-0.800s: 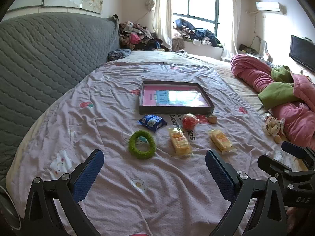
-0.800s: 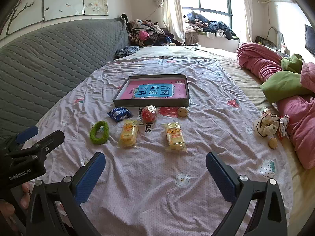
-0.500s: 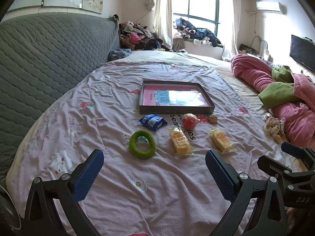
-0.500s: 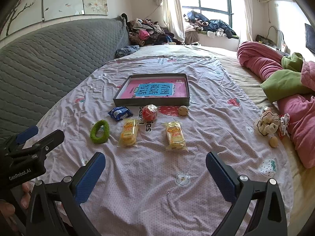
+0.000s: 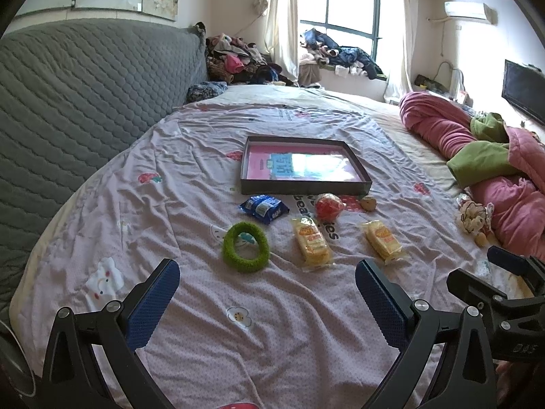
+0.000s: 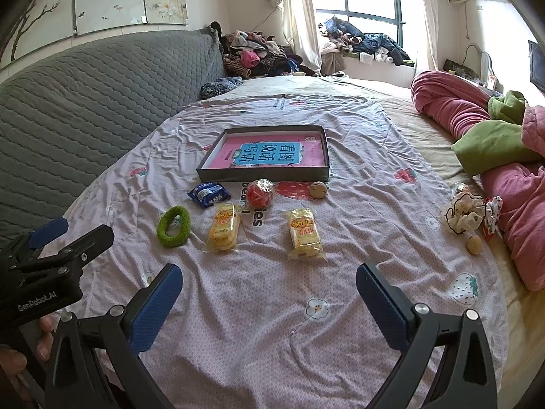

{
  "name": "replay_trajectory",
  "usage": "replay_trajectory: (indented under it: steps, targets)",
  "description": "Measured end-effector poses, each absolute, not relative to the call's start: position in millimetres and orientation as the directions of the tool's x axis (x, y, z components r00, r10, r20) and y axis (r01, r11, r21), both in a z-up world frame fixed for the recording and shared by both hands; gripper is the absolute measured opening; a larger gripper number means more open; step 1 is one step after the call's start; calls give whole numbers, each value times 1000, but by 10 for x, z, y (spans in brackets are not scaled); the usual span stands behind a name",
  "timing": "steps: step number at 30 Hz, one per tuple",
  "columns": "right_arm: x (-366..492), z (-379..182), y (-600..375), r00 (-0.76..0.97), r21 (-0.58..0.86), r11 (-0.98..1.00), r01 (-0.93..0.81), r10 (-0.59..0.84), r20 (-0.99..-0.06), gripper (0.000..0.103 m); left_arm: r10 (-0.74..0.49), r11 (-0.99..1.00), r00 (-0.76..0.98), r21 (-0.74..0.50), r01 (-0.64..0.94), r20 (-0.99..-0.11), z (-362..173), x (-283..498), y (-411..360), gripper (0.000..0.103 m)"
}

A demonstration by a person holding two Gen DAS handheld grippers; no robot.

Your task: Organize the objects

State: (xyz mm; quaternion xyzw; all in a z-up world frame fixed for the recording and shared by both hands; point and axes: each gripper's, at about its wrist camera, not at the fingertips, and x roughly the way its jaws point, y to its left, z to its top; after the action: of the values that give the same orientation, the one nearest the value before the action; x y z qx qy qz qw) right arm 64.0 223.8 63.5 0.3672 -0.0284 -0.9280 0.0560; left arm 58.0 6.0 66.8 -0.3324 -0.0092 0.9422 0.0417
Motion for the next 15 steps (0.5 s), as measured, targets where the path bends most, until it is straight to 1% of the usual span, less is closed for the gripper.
replay_trajectory:
  steps: [15]
  targets:
    - [683, 691, 2244, -728, 96, -992, 86, -128, -674, 103, 96, -995, -780, -58, -76, -618, 713, 622, 39, 103]
